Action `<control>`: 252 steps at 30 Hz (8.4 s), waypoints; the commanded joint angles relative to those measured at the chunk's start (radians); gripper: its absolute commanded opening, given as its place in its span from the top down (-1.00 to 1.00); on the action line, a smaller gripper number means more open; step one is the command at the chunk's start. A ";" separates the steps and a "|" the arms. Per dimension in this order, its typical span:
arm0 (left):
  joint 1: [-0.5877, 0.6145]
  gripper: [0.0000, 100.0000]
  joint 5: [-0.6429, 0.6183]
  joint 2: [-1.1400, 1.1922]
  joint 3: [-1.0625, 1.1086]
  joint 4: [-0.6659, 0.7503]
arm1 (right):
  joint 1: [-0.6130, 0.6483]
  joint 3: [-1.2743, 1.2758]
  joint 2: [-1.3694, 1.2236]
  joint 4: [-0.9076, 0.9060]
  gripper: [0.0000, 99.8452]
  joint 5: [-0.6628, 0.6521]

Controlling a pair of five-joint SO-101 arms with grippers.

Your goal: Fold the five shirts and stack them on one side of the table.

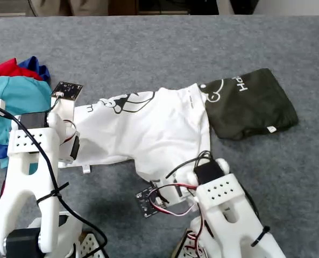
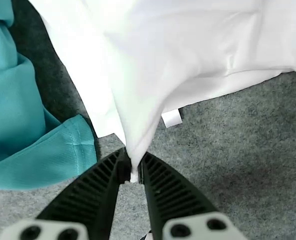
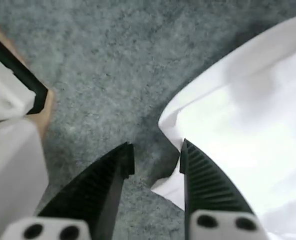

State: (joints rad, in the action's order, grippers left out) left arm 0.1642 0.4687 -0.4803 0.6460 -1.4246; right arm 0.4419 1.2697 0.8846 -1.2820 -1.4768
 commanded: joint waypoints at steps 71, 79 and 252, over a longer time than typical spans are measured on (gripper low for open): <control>0.083 0.96 -0.097 -0.541 -1.149 -0.255 | -0.496 -1.535 0.008 0.735 1.00 0.790; 0.109 0.96 -0.098 -0.731 -1.100 -0.301 | -0.493 -1.557 0.012 0.551 0.99 0.796; 0.049 0.96 0.284 0.042 0.161 0.465 | -0.513 -0.117 -0.028 0.341 1.00 0.474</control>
State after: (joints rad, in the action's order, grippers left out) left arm 0.2240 0.7158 -0.4219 0.8193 -0.9337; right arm -0.0522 1.1408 0.8155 -0.9337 -0.9843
